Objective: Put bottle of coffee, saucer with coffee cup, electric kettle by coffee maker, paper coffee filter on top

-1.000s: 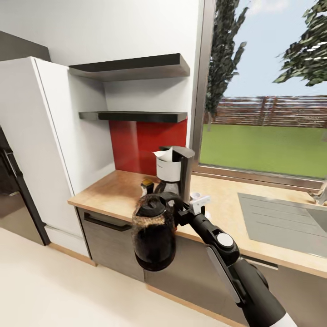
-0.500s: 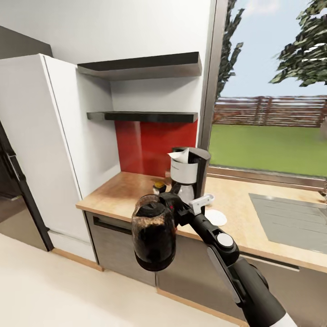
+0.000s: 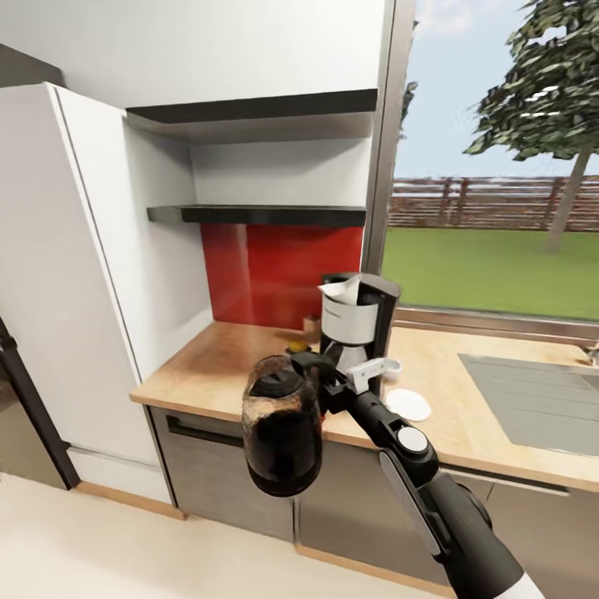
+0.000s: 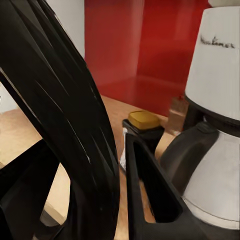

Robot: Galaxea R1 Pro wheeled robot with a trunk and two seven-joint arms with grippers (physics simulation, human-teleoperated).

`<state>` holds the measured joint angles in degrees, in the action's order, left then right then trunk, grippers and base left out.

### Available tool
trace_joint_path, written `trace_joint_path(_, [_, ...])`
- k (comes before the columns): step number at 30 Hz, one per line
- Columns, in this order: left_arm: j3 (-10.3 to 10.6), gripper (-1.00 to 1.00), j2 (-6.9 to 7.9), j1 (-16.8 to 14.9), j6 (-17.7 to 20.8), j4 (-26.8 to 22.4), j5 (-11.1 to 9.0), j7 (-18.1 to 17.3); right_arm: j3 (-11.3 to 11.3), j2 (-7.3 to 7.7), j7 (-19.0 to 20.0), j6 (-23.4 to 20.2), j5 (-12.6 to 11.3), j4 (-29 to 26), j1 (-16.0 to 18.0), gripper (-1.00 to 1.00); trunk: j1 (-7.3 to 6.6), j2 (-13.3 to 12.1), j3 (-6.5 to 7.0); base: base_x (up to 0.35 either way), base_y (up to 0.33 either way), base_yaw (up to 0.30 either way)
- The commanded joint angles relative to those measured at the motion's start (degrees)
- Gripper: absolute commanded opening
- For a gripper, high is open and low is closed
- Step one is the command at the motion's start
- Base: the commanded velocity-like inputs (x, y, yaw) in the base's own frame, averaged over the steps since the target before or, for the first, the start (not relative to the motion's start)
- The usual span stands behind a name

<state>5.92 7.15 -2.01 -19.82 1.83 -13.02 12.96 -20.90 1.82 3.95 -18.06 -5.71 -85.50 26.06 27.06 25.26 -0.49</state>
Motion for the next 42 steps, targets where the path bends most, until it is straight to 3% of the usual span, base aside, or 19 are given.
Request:
trace_joint_path(1, [0.49, 1.0, -0.02, -0.08, -0.3, 0.19, -0.42, 0.05, -0.03, 0.03, -0.1, -0.31, -0.57, -0.09, 0.05, -1.0, 0.04, 0.07, -0.05, 0.139, 0.309, -0.005])
trace_joint_path(42, [0.4, 1.0, 0.03, -0.1, -0.3, 0.19, -0.42, 0.05, 0.07, -0.02, -0.17, -0.32, -0.61, -0.28, 0.07, -1.0, 0.04, 0.07, 0.13, 0.123, 0.315, -0.026])
